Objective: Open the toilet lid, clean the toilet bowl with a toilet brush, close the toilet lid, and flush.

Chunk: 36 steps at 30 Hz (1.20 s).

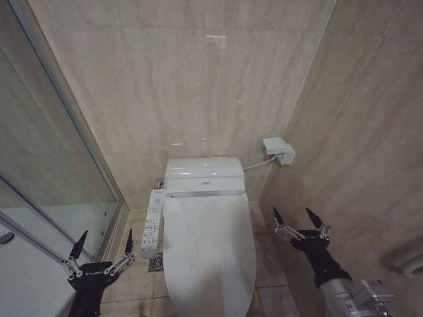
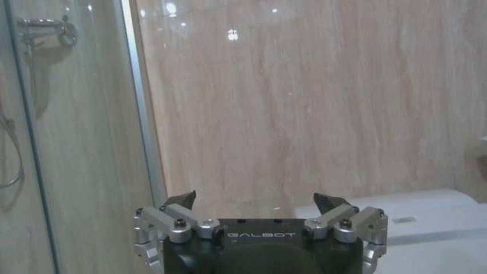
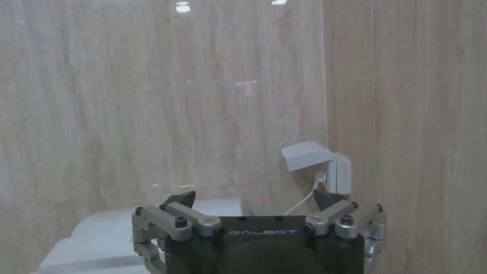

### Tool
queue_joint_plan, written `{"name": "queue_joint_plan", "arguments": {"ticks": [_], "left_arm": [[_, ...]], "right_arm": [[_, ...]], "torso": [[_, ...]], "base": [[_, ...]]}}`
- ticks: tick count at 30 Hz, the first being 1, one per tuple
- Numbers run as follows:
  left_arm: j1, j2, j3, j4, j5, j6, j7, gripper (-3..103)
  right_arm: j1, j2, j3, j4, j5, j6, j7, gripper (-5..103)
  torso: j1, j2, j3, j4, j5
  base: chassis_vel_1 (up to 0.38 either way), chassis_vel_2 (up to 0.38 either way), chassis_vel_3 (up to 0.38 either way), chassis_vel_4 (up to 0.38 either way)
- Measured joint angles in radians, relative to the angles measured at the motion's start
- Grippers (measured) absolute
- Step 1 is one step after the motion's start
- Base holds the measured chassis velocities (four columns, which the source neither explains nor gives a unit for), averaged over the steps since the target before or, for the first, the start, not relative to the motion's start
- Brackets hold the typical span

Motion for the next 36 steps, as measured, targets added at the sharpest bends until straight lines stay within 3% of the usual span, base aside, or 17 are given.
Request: {"name": "queue_joint_plan", "arguments": {"ticks": [36], "left_arm": [[0.007,-0.003,-0.001,0.002,0.013,0.008,0.005,100]], "right_arm": [[0.0,0.0,0.0,0.0,0.0,0.0,0.0,100]], "torso": [[0.0,0.0,0.0,0.0001,0.0]], "base": [[0.0,0.0,0.0,0.0]]}}
